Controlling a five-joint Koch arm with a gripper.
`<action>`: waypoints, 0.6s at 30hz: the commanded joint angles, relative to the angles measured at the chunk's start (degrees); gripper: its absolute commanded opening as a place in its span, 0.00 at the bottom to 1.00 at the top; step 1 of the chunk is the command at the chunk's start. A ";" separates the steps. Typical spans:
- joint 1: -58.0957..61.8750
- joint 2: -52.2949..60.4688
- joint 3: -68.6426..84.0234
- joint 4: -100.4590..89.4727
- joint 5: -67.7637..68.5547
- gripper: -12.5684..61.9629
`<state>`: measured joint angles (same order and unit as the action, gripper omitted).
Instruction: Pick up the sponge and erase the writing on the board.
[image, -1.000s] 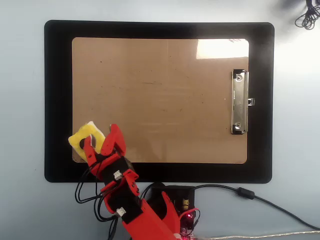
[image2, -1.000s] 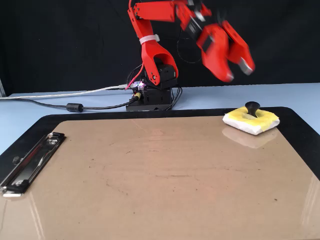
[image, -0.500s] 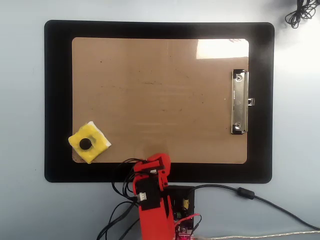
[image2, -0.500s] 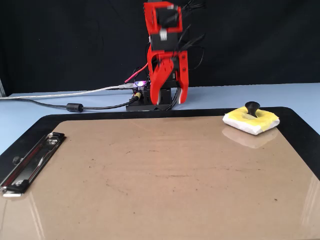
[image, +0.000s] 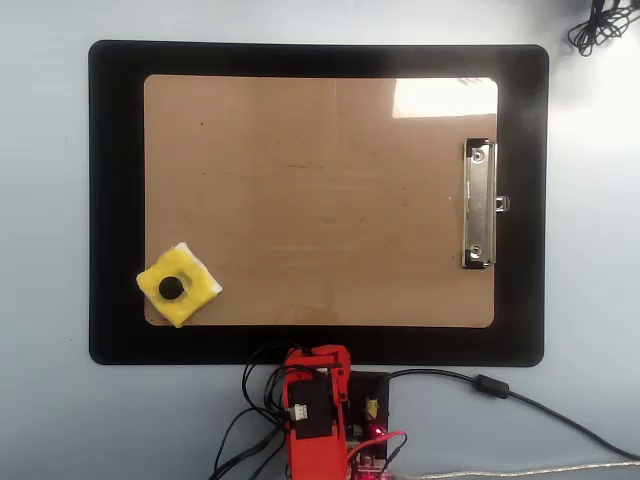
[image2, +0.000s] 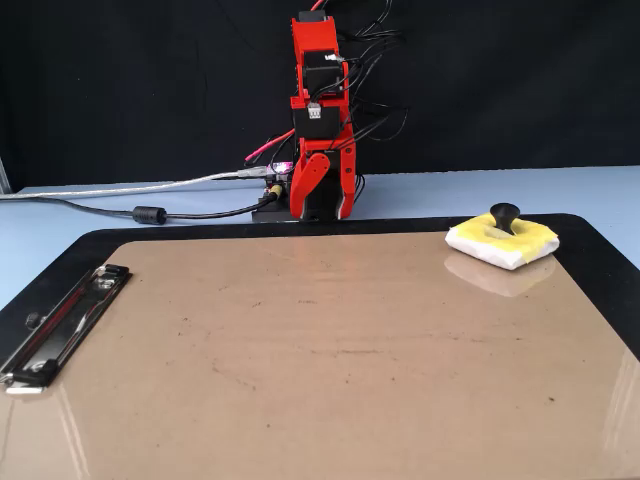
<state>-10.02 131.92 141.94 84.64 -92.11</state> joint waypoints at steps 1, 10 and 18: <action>-0.53 2.81 -0.70 6.06 -5.45 0.63; -0.35 2.72 -0.88 8.53 -7.73 0.63; -0.35 2.72 -0.88 8.53 -7.73 0.63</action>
<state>-9.93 131.92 141.42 85.43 -96.24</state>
